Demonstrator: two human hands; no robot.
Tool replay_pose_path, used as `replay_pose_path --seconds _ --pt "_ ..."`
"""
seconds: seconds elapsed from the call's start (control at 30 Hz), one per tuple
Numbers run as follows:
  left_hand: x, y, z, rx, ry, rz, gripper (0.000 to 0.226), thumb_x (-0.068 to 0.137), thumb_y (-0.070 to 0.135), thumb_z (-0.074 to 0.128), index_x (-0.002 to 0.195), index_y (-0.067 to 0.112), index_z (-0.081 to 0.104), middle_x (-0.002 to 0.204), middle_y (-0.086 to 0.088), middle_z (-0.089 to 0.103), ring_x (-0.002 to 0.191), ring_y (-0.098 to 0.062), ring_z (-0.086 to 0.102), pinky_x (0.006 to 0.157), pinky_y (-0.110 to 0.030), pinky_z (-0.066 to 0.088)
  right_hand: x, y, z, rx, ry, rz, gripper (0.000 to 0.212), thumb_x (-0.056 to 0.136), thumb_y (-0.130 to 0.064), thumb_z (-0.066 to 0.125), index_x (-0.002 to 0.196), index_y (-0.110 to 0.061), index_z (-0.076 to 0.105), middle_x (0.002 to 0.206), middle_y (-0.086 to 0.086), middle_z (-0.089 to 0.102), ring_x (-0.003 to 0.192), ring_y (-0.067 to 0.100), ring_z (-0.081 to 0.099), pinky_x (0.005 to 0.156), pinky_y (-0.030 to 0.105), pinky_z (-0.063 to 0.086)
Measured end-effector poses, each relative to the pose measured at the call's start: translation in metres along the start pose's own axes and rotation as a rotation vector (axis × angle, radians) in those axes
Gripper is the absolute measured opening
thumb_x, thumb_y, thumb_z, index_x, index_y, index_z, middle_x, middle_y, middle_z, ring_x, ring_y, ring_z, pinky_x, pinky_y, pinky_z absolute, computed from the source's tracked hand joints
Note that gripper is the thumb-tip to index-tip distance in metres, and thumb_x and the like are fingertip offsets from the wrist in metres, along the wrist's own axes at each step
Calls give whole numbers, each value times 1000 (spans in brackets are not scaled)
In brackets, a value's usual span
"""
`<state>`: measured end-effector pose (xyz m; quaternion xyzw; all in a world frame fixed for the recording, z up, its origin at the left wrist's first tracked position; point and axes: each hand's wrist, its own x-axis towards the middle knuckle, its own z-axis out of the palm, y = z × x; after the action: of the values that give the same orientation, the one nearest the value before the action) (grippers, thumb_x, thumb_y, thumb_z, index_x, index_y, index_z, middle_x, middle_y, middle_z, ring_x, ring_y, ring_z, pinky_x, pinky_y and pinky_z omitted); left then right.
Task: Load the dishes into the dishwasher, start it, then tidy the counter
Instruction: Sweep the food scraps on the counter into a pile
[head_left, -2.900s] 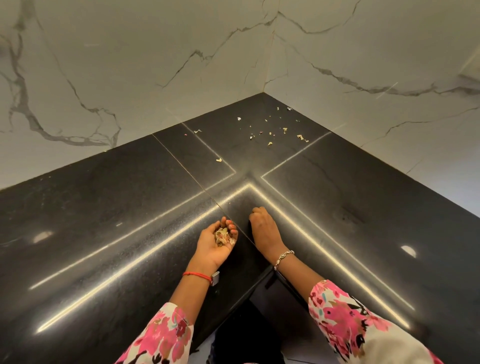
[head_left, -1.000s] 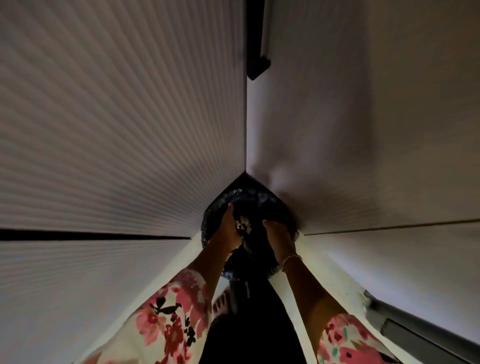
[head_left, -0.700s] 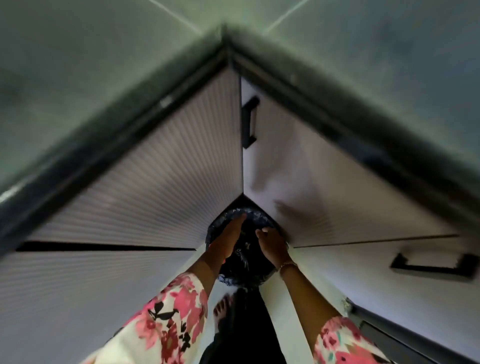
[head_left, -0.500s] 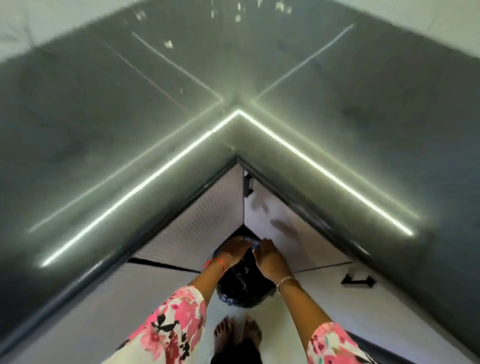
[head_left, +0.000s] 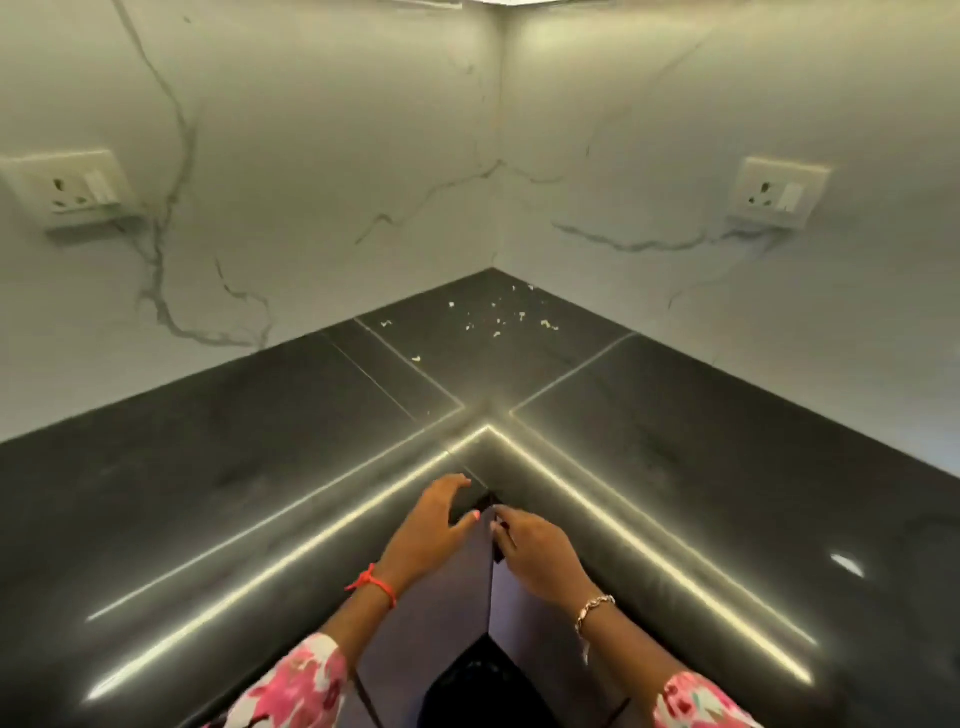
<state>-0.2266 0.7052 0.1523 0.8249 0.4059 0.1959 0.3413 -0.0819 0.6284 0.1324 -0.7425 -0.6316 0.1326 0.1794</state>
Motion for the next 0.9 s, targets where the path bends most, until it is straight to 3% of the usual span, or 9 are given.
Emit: replay_pose_path --seconds 0.1,0.23,0.4,0.6,0.77,0.9 --pt "25 6 -20 46 33 51 49 88 26 59 131 9 45 136 -5 46 129 -17 41 104 -13 21 27 -2 -27 -4 144 3 42 98 -32 37 132 -10 49 136 9 52 128 23 47 104 32 35" --pt "69 3 -36 95 36 84 50 90 25 57 133 4 42 141 -9 41 134 -20 34 104 -11 15 69 6 -49 -37 155 29 45 100 -30 37 138 -8 40 148 11 37 139 20 32 113 29 24" --pt "140 -30 -54 153 -1 64 55 91 31 53 136 2 40 143 -11 38 136 -21 32 110 -21 18 139 22 -59 -82 143 59 46 101 -31 34 141 -7 35 152 11 29 143 19 23 114 28 17" --pt "247 -77 -74 219 -53 26 52 93 23 53 138 2 37 146 -12 35 137 -20 28 110 -21 15 235 51 -61 -98 94 162 48 101 -32 34 143 -8 32 154 10 24 144 21 20 115 28 15" --pt "347 -113 -78 339 -161 -81 66 92 38 51 144 8 25 155 -10 16 145 -26 8 118 -42 9 306 86 -66 -84 83 255 51 100 -37 33 144 -11 30 154 6 25 145 20 17 116 32 17" --pt "416 -132 -79 355 -173 -117 67 94 40 46 147 10 20 158 -7 7 146 -23 0 116 -44 3 360 122 -76 -69 60 285 56 99 -42 31 148 -14 23 156 3 18 146 18 12 117 33 15"
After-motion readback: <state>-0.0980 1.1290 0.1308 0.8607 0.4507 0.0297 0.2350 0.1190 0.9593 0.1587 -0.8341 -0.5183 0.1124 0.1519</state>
